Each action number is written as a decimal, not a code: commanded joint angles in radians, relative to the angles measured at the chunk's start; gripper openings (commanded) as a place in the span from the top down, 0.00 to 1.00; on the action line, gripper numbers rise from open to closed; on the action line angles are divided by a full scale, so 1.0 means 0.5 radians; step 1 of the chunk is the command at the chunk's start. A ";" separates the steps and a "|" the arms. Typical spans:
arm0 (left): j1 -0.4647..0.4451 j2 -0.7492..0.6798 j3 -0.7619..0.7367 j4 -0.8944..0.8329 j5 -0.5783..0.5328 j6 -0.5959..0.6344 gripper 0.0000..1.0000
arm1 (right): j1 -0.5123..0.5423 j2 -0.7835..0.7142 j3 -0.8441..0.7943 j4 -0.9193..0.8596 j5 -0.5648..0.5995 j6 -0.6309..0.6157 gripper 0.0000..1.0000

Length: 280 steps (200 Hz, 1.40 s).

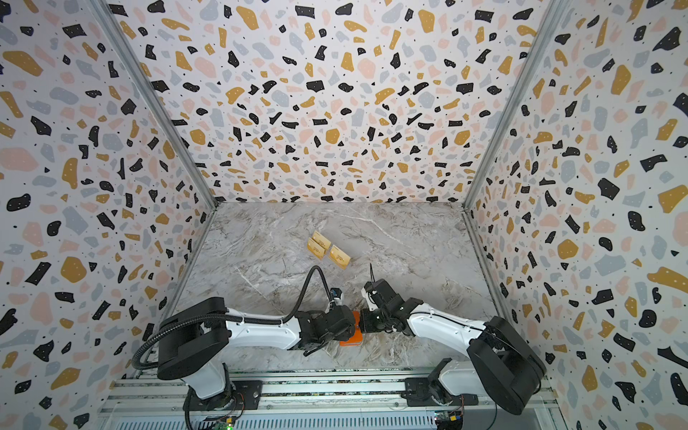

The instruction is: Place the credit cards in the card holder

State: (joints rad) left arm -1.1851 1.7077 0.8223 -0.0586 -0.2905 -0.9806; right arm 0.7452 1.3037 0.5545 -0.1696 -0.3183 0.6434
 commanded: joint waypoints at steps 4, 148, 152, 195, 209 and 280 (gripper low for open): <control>-0.020 0.173 -0.148 -0.389 0.176 0.020 0.60 | -0.003 0.057 0.077 0.017 -0.004 -0.082 1.00; -0.022 0.165 -0.154 -0.390 0.179 0.019 0.60 | -0.006 0.200 0.160 -0.046 -0.035 -0.167 1.00; -0.020 0.165 -0.154 -0.390 0.179 0.019 0.60 | -0.006 0.200 0.163 -0.057 -0.035 -0.174 1.00; -0.022 0.170 -0.152 -0.383 0.184 0.016 0.60 | -0.006 0.223 0.152 -0.090 -0.062 -0.202 1.00; -0.022 0.172 -0.154 -0.383 0.181 0.013 0.60 | -0.004 0.239 0.153 -0.081 -0.081 -0.200 1.00; -0.020 0.171 -0.159 -0.374 0.187 0.010 0.60 | 0.016 0.180 0.177 -0.176 -0.038 -0.234 1.00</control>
State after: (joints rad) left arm -1.1854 1.7061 0.8177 -0.0513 -0.2916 -0.9810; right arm 0.7395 1.3865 0.6308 -0.2321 -0.3477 0.5514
